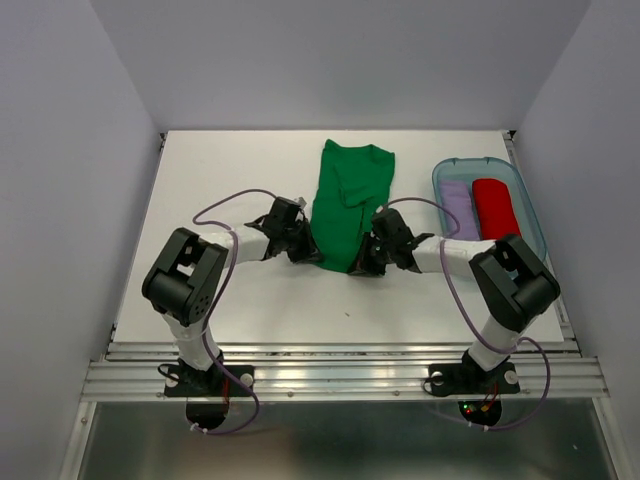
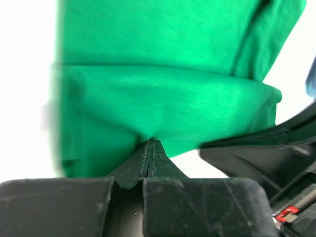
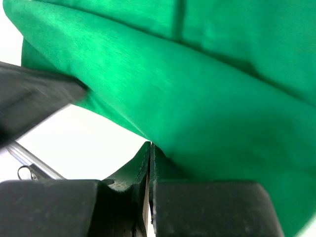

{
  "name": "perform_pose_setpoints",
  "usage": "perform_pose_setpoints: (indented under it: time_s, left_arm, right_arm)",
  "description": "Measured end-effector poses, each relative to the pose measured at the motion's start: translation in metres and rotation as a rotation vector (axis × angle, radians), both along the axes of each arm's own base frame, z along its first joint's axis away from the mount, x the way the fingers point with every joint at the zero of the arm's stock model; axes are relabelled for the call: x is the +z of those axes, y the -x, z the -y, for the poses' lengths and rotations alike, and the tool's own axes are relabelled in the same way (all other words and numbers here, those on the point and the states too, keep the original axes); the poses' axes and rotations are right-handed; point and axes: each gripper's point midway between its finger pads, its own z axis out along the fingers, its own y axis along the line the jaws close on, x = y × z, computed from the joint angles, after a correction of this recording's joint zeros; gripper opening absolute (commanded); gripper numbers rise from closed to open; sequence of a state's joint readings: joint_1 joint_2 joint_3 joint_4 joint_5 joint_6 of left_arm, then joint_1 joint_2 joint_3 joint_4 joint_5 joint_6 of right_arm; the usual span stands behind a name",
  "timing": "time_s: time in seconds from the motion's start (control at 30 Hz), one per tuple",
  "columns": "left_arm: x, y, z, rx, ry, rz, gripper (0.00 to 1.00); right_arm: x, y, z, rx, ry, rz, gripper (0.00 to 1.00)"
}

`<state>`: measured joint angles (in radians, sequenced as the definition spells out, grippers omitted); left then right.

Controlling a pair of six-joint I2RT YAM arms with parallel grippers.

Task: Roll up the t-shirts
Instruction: Roll the T-shirt to the center of the board.

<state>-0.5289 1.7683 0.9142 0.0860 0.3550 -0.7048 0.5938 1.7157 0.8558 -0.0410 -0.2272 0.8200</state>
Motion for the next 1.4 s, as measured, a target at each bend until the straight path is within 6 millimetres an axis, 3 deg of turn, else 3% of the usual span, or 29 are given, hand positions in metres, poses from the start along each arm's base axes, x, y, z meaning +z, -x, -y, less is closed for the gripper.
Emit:
perform_pose_setpoints:
  time_s: [0.23, 0.73, 0.87, 1.07, 1.4]
  left_arm:
    - [0.001, -0.016, -0.033, 0.061, -0.027, 0.028, 0.00]
    - [0.003, -0.015, -0.041, 0.048, -0.049, 0.049, 0.00]
    - [0.010, -0.012, -0.046, 0.048, -0.060, 0.060, 0.00]
    - [0.020, -0.008, -0.053, 0.058, -0.063, 0.083, 0.00]
    - [-0.005, -0.006, -0.052, 0.052, -0.071, 0.044, 0.00]
  right_arm:
    - [0.006, -0.008, 0.027, -0.073, 0.012, 0.014, 0.01]
    - [0.008, -0.009, 0.056, -0.136, 0.076, 0.034, 0.01]
    - [0.003, -0.006, 0.069, -0.152, 0.126, 0.027, 0.01]
    - [0.001, -0.006, 0.074, -0.150, 0.154, 0.036, 0.01]
    - [0.000, -0.007, 0.076, -0.146, 0.168, 0.046, 0.01]
